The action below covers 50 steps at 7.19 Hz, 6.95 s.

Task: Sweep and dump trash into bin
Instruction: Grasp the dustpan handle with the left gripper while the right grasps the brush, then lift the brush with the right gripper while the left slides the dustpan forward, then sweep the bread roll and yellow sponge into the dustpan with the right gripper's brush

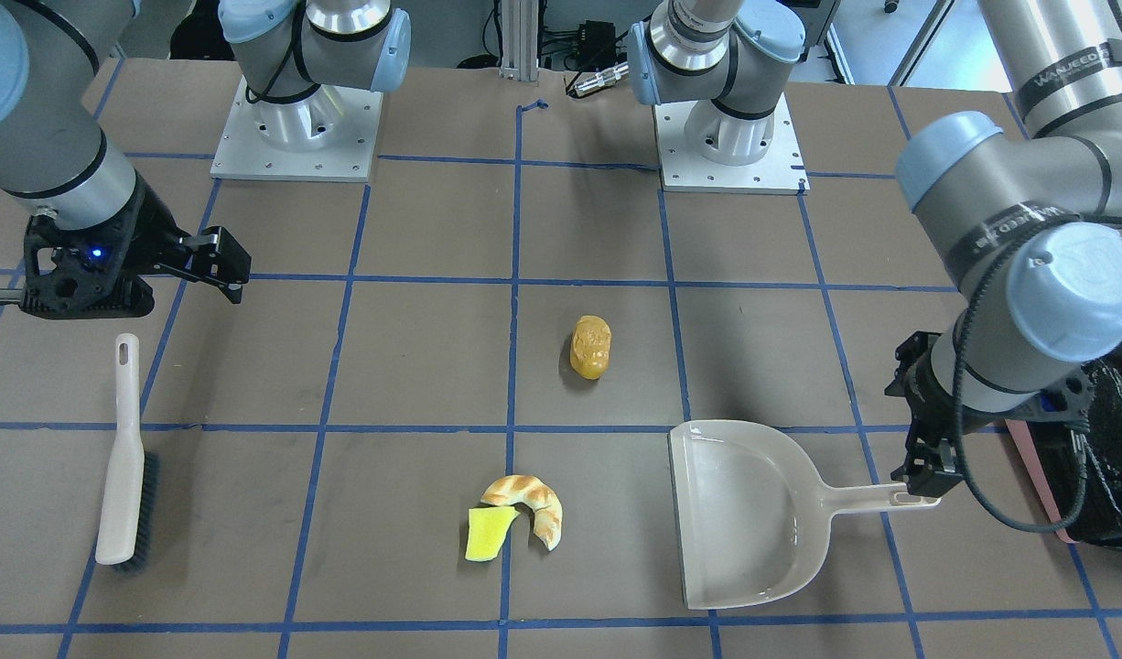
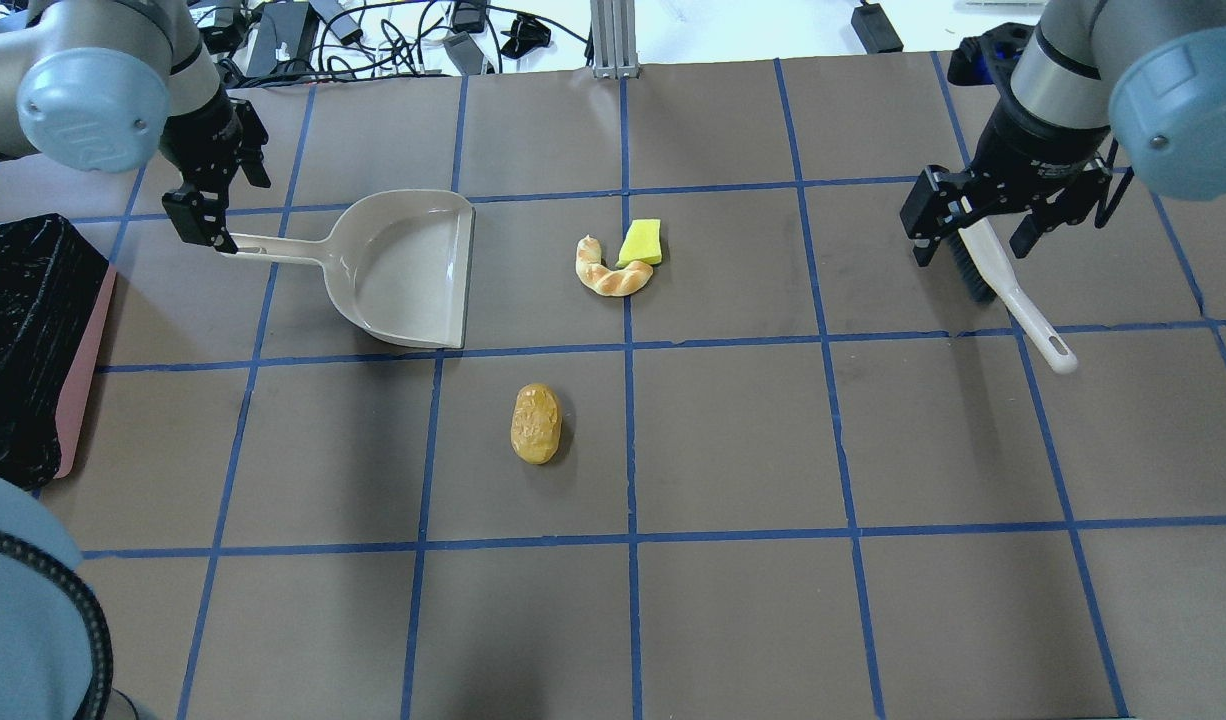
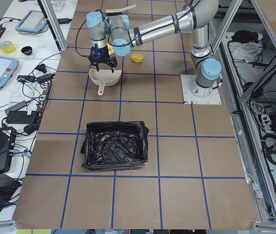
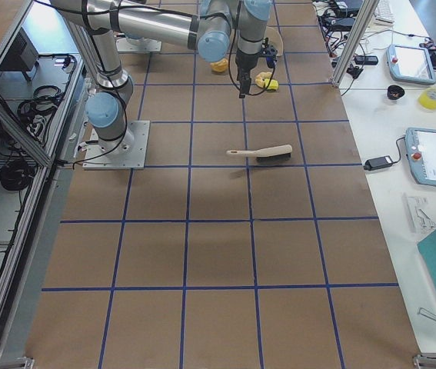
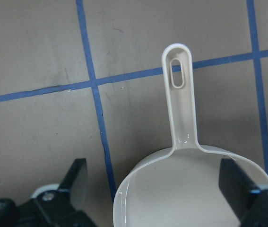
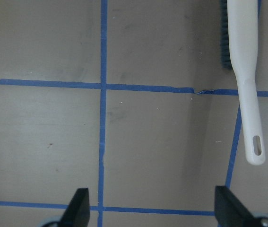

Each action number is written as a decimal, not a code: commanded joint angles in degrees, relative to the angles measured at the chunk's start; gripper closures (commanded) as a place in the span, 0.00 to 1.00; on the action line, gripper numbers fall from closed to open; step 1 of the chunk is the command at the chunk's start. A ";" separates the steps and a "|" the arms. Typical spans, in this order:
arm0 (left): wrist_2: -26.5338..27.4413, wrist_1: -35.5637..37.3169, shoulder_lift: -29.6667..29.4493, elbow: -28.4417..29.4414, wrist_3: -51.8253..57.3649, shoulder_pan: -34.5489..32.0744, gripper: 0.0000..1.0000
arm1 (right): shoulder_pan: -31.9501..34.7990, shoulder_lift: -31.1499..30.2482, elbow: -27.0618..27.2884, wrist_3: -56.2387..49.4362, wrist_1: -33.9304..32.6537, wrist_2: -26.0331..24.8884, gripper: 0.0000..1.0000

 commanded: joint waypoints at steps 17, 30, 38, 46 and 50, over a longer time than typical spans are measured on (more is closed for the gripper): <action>-10.41 10.80 -8.43 -3.27 0.03 9.14 1.00 | -13.98 8.64 18.78 -22.44 -32.54 -5.58 0.18; -7.43 10.97 -7.10 -2.82 -15.51 -1.67 1.00 | -13.37 7.77 17.39 -21.56 -33.42 -4.34 1.00; -6.98 9.22 -6.75 -3.00 -19.92 -8.00 1.00 | 12.33 16.62 2.61 19.57 -19.28 -1.79 1.00; -7.33 8.95 -6.40 -3.35 -20.18 -9.41 1.00 | 30.04 19.36 1.30 38.21 -21.37 8.63 1.00; -9.60 9.74 -7.89 -3.62 -17.04 -9.15 1.00 | 32.45 21.92 -5.82 35.54 -16.33 6.69 1.00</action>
